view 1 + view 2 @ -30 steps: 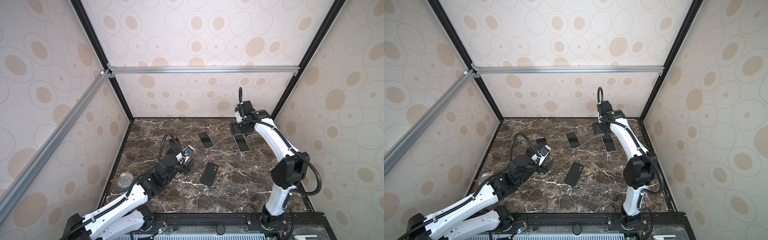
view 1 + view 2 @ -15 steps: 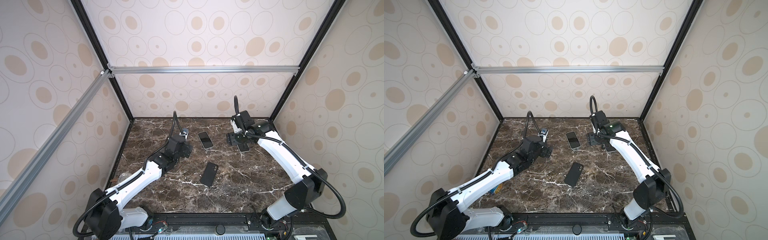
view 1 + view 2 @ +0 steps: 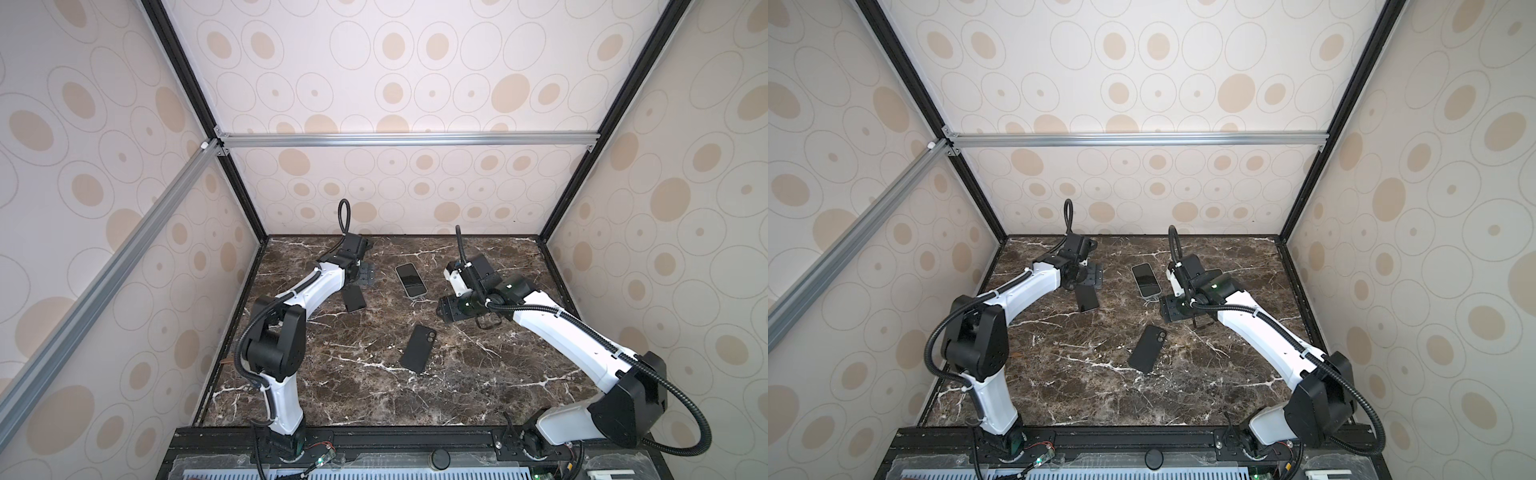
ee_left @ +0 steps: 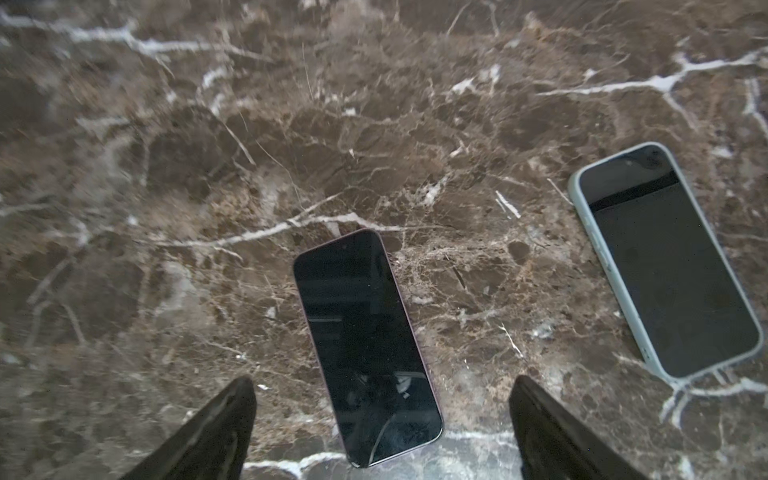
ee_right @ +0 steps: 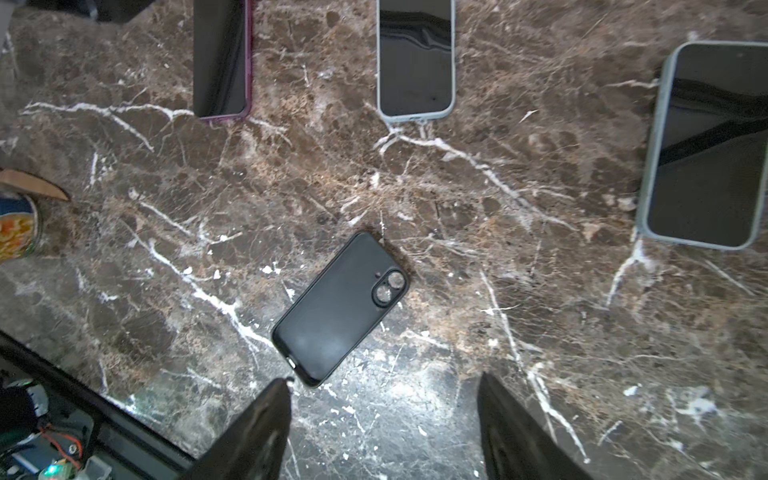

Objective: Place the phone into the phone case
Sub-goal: 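Move the left gripper to the purple-framed phone and grasp it while right gripper returns, then lift the purple-framed phone with the left gripper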

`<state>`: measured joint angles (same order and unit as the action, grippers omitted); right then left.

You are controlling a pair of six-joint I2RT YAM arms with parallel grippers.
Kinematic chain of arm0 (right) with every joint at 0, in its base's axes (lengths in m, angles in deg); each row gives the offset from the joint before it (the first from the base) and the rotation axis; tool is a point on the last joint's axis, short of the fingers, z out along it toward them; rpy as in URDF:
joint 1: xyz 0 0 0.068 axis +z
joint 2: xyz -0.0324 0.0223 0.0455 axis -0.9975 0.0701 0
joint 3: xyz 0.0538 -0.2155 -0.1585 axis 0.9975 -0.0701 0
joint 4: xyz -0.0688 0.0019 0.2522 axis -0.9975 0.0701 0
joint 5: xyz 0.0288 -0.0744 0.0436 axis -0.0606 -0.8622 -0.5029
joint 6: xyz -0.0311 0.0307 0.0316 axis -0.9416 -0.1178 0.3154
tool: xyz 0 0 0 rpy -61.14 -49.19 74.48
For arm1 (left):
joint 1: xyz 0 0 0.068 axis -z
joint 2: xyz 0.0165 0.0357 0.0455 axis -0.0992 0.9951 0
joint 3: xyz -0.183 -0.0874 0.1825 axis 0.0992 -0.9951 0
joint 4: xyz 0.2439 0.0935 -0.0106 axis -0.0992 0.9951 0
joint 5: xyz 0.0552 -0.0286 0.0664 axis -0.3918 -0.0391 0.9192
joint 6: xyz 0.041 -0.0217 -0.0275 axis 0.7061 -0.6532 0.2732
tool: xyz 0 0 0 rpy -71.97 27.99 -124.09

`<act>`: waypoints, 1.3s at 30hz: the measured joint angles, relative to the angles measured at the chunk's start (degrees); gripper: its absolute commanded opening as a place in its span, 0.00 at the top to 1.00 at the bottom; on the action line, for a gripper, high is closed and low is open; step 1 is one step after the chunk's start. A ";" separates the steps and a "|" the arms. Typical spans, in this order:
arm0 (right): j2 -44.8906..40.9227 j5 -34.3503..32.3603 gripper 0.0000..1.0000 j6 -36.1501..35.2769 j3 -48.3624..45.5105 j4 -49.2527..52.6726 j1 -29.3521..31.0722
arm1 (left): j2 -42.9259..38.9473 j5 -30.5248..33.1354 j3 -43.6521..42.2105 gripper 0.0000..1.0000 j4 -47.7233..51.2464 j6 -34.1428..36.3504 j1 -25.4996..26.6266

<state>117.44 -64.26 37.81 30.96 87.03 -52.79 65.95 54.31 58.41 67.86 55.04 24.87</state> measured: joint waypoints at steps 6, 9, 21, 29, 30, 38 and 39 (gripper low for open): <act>-5.03 2.43 0.28 0.55 -4.83 -2.08 0.24 | 6.27 -0.87 4.76 0.09 2.05 -5.73 -1.36; -6.32 3.30 0.28 0.63 -5.66 -2.73 0.24 | 8.39 -0.74 6.03 0.10 2.56 -7.39 -1.86; -6.54 4.87 0.28 0.46 -7.61 -3.50 0.24 | 14.40 -0.07 6.27 0.12 4.24 -9.53 -2.84; -6.54 4.90 0.28 0.17 -8.59 -3.50 0.24 | 16.09 -0.39 8.31 0.20 4.37 -9.25 -3.34; -6.54 4.90 0.28 0.17 -8.63 -3.48 0.24 | 16.39 -0.61 8.76 0.21 4.26 -9.25 -3.48; -6.54 4.90 0.28 0.17 -8.66 -3.48 0.24 | 16.74 -1.81 9.09 0.22 4.04 -9.25 -4.09; -6.54 4.90 0.28 0.17 -8.66 -3.48 0.24 | 16.76 -1.79 9.09 0.21 4.04 -9.25 -4.09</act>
<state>110.91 -59.36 37.99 22.30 83.56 -52.55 82.71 52.52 67.50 71.90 45.80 20.79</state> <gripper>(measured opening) 0.717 0.778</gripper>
